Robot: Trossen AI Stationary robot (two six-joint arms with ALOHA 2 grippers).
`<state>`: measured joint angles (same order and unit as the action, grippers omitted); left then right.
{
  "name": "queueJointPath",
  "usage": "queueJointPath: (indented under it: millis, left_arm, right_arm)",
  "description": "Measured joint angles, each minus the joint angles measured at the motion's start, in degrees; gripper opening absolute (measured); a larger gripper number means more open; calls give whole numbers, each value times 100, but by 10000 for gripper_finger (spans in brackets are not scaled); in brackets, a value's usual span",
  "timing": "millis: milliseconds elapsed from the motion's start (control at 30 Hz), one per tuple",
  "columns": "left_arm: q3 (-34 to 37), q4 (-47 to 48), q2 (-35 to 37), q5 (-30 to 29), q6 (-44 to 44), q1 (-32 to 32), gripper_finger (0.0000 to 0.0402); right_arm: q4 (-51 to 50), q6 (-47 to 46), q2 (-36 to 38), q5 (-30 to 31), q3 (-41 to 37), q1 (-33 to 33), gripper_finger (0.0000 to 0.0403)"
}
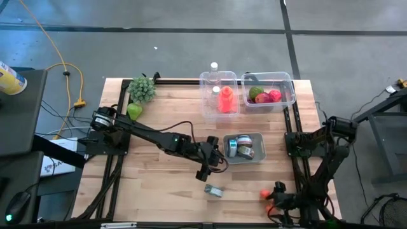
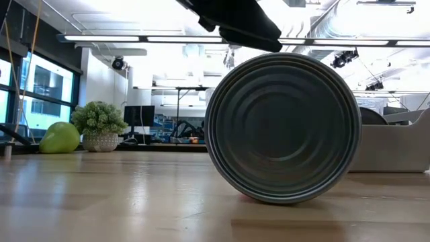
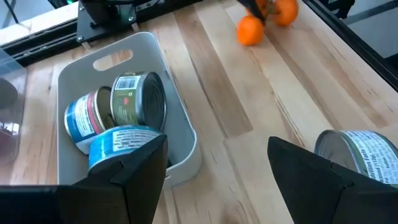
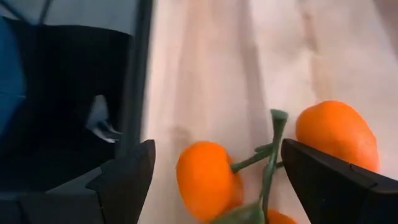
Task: Pick & Place Food Item
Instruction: Put the tangerines into the right transparent bin
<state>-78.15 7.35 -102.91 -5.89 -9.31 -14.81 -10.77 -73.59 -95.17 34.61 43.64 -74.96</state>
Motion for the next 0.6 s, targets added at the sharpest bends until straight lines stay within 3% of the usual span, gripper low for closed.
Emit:
queueJointPath:
  millis: [167, 300, 600]
  left_arm:
    - [0, 101, 0, 5, 270, -12, 266]
    - [0, 227, 0, 11, 373, -44, 266]
    - [0, 276, 0, 14, 65, -120, 266]
  right_arm:
    - [-352, -288, -53, 168, -2, -2, 337]
    - [-359, -313, -86, 303, -5, 9, 311]
    - [-334, -316, -86, 269, -2, 133, 174]
